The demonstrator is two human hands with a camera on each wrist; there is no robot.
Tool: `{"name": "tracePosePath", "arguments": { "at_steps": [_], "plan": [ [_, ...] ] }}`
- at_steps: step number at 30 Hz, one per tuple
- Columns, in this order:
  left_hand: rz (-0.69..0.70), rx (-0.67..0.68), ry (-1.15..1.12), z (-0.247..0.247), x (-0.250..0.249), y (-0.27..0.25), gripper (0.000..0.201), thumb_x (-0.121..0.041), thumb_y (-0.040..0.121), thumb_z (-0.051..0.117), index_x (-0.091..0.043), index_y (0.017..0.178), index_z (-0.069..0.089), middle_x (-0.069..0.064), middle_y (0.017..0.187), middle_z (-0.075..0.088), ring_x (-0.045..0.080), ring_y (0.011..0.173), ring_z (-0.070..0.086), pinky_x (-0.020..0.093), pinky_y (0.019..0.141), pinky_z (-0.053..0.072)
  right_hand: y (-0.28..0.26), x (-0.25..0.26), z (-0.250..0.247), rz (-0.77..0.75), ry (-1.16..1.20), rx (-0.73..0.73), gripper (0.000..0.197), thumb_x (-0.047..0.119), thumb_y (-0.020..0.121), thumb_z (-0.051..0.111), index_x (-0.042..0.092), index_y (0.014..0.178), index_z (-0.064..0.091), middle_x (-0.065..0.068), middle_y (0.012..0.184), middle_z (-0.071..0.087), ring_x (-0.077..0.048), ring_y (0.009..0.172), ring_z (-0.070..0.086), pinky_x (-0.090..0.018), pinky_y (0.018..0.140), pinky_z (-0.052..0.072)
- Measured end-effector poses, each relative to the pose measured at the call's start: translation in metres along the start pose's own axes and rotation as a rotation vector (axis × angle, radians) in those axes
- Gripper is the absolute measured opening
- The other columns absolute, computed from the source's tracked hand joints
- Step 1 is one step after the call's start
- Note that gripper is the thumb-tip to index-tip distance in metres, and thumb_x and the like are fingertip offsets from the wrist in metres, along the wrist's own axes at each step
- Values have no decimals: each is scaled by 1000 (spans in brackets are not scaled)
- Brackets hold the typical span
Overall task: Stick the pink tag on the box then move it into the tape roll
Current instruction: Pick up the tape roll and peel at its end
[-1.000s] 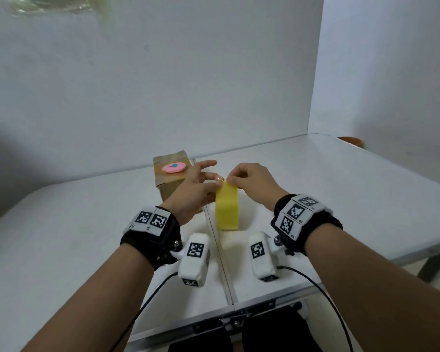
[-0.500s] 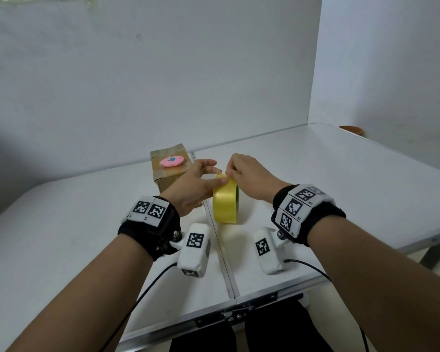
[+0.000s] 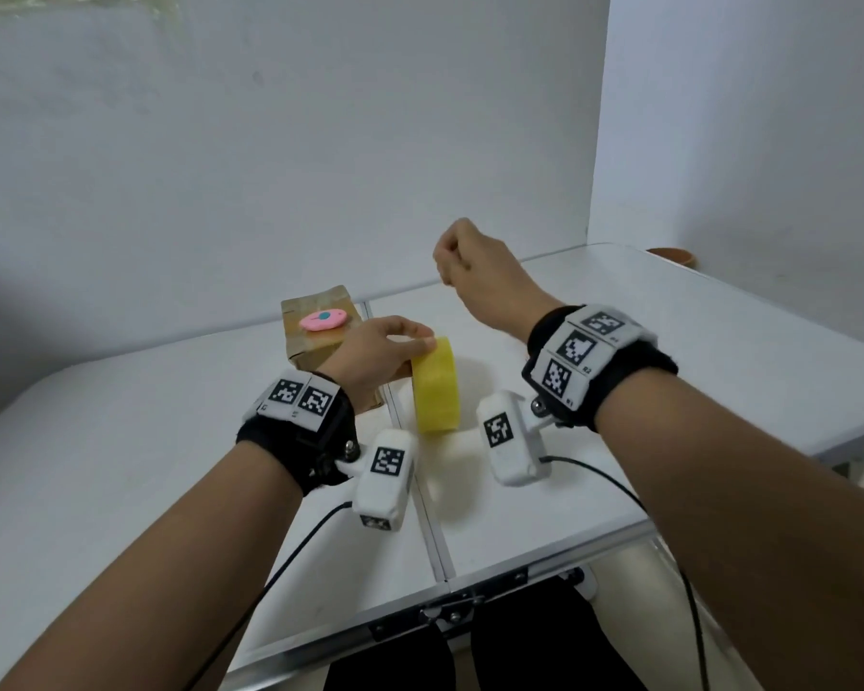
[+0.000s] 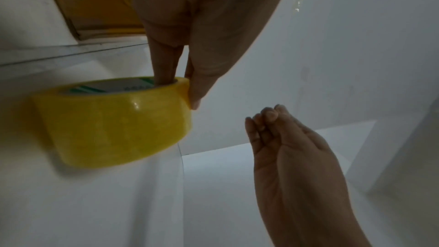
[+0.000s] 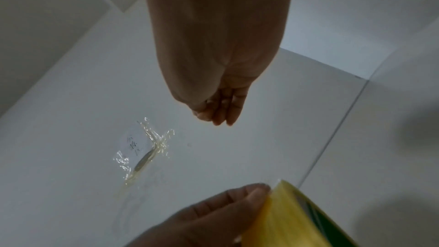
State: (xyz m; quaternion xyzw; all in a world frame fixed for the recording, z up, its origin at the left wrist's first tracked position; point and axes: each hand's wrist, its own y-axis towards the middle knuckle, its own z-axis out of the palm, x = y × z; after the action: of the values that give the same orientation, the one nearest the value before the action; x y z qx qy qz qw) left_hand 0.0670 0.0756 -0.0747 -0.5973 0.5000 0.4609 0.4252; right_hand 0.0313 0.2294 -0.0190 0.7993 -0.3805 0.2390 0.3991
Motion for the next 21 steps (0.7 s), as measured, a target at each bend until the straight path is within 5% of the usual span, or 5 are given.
{"name": "tracePosePath", "arguments": {
  "at_steps": [4, 8, 14, 17, 21],
  "plan": [
    [-16, 3, 0, -1, 0, 4, 29, -13, 88, 69, 1, 113, 64, 18, 106, 73, 20, 85, 72, 27, 78, 59, -9, -22, 20, 161, 3, 103, 24, 22, 99, 41, 7, 114, 52, -1, 102, 60, -19, 95, 58, -25, 76, 41],
    [-19, 10, -5, -8, 0, 3, 25, -11, 92, 63, 4, 112, 62, 13, 96, 73, 12, 71, 74, 20, 64, 57, -13, -41, 36, 377, 76, 339, 68, 44, 90, 58, 11, 144, 33, -9, 140, 50, -24, 118, 59, -34, 100, 50],
    [23, -70, 270, -13, -8, 5, 10, -19, 91, 65, -9, 94, 67, 3, 85, 67, 8, 64, 59, 14, 57, 48, -13, -42, 44, 570, 384, 371, 80, 26, 85, 72, 9, 150, 27, -18, 133, 58, -24, 105, 69, -36, 97, 55],
    [59, -87, 403, -11, -12, 6, 11, -23, 90, 65, -12, 93, 68, -1, 83, 61, 11, 71, 48, 17, 58, 37, -16, -39, 42, 607, 464, 377, 75, 16, 86, 71, 8, 149, 29, -19, 130, 60, -27, 111, 65, -38, 93, 56],
    [131, -84, 471, -7, -12, 3, 14, -22, 91, 64, -9, 93, 70, 0, 81, 63, 11, 68, 50, 17, 56, 37, -20, -40, 44, 623, 473, 375, 77, 17, 86, 71, 7, 149, 28, -22, 130, 60, -31, 117, 63, -42, 97, 54]
  ]
}}
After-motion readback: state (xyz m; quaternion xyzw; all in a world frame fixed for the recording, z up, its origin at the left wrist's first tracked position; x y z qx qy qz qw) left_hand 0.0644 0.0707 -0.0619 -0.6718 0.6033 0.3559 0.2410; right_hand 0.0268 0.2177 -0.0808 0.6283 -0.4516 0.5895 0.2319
